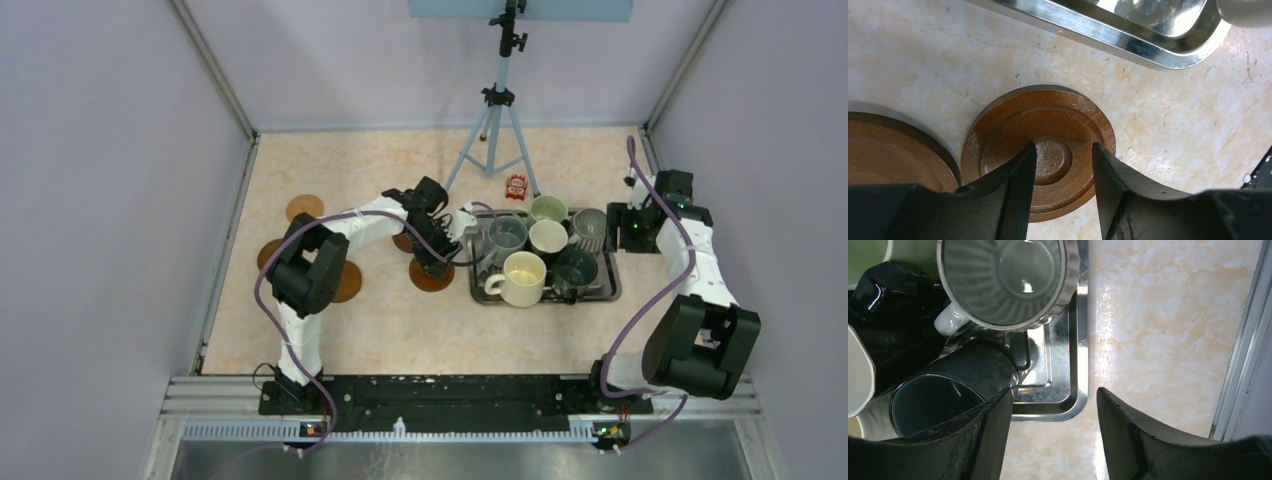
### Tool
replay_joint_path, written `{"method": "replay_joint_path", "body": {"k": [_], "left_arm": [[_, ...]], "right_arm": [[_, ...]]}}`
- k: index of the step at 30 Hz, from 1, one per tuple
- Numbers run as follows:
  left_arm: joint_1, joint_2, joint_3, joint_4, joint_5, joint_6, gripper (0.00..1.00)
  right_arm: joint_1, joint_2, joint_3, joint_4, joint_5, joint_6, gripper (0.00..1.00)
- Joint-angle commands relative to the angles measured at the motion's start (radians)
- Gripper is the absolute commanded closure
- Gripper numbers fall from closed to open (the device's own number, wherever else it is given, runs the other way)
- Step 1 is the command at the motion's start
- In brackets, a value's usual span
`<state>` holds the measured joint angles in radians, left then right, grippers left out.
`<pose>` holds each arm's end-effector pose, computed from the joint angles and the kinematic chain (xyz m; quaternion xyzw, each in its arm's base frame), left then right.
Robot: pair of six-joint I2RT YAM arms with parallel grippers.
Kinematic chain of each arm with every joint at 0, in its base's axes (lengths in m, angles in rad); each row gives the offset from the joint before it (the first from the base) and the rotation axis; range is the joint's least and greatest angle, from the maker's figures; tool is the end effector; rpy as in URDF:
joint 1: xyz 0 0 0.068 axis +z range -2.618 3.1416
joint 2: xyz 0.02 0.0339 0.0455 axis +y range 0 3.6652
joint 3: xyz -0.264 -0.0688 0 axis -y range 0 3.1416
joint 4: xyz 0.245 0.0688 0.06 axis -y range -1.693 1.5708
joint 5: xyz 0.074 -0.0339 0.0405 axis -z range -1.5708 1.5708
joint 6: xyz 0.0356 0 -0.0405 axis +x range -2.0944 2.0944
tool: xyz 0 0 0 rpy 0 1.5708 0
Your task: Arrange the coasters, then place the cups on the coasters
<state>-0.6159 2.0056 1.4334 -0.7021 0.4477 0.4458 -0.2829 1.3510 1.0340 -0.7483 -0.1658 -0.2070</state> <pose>0.3181 -0.2440 0.1693 0.5165 0.8150 -0.2310 0.1248 0.2578 -0.0688 0.2563 0.0159 0.9650 0.0173 0.2612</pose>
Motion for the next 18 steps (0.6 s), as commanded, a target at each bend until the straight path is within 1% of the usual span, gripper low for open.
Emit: {"method": "replay_joint_path", "body": {"k": [1,4,10,18], "left_arm": [[0.004,-0.011,-0.120,0.014,-0.056,0.090,0.47],[0.002,-0.048,-0.191,0.006,-0.041,0.101,0.46],[0.002,-0.164,-0.349,0.021,-0.089,0.113,0.47],[0.019,-0.267,-0.409,-0.014,-0.134,0.120,0.51]], "right_arm": [[-0.009,0.006,0.042,0.018,0.002,0.010,0.38],[-0.008,0.015,0.049,0.019,-0.003,0.011,0.38],[-0.008,0.020,0.056,0.019,-0.007,0.012,0.38],[-0.007,0.015,0.056,0.014,-0.010,0.016,0.38]]}}
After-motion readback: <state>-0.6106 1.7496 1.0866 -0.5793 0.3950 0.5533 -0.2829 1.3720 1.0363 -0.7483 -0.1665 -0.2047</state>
